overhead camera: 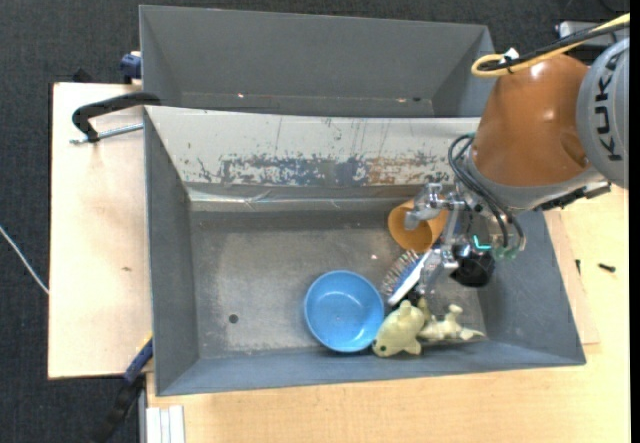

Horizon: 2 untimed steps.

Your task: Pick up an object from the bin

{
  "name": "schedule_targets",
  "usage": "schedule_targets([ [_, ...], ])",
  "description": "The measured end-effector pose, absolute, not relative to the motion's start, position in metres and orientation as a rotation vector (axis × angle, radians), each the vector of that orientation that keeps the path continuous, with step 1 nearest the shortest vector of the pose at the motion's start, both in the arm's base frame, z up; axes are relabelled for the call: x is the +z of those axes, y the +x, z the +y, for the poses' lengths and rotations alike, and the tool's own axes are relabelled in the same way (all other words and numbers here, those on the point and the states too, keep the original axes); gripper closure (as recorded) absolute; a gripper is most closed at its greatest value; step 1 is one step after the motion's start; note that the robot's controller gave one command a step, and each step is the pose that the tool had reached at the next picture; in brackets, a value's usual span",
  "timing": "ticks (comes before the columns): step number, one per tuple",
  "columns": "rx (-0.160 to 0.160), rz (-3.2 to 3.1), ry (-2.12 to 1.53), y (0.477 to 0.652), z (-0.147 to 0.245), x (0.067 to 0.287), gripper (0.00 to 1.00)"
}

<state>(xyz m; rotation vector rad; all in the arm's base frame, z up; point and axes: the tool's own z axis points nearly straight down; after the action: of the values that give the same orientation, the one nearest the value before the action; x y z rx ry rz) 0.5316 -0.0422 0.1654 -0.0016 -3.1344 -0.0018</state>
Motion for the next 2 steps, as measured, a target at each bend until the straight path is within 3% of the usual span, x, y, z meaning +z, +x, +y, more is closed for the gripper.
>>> schedule_targets([
  [1, -0.006, -3.155, -0.081, 0.5114, -0.0291, 0.0715, 0.0],
  [2, -0.009, -3.153, -0.069, 0.511, -0.0266, 0.0729, 1.0],
])
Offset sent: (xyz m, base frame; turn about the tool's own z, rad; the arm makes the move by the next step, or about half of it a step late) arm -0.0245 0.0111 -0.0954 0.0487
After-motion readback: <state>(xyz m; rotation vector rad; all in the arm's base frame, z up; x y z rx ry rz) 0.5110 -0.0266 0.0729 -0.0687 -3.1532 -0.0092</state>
